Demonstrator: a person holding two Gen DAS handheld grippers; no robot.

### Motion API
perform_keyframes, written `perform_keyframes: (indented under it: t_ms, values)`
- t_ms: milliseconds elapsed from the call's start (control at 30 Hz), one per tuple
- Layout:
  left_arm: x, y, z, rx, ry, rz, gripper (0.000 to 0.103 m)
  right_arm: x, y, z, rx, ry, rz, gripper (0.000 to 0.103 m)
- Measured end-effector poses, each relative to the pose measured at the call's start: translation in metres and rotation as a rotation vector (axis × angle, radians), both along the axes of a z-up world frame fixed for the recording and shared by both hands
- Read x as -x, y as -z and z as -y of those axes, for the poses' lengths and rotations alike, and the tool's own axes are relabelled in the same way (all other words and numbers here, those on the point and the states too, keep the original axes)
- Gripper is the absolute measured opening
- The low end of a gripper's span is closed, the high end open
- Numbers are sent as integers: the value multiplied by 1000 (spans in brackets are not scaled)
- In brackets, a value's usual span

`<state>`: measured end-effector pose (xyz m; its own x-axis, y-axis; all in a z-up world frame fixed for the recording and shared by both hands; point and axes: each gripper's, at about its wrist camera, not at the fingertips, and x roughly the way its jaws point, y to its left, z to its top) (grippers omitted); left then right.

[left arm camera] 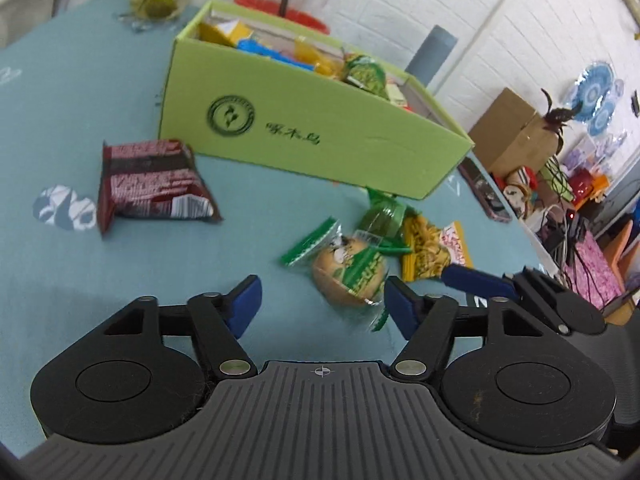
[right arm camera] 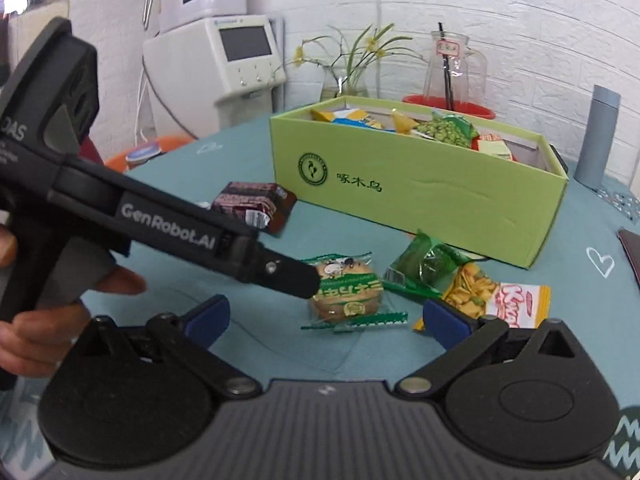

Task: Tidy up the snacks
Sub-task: 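Carry the green pea bag into the green box and open the left tool, then grasp the round biscuit packet with green strip using the left tool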

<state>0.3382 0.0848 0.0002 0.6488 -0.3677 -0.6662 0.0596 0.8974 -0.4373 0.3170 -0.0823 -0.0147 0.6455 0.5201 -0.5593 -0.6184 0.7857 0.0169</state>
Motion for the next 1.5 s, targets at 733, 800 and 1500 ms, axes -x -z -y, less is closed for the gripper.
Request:
perform_keyframes:
  t_ms: [733,800,1500]
  values:
    - [56,7,28,-109,141,39,29,87,20,-23,40,-66,-69,102]
    - [72,7,31,-126,153,53,32,103,21,-23,40,-52,-70,102]
    - [102,5,36,-63,169,21,17,112,14,-9,4,50,-60,69]
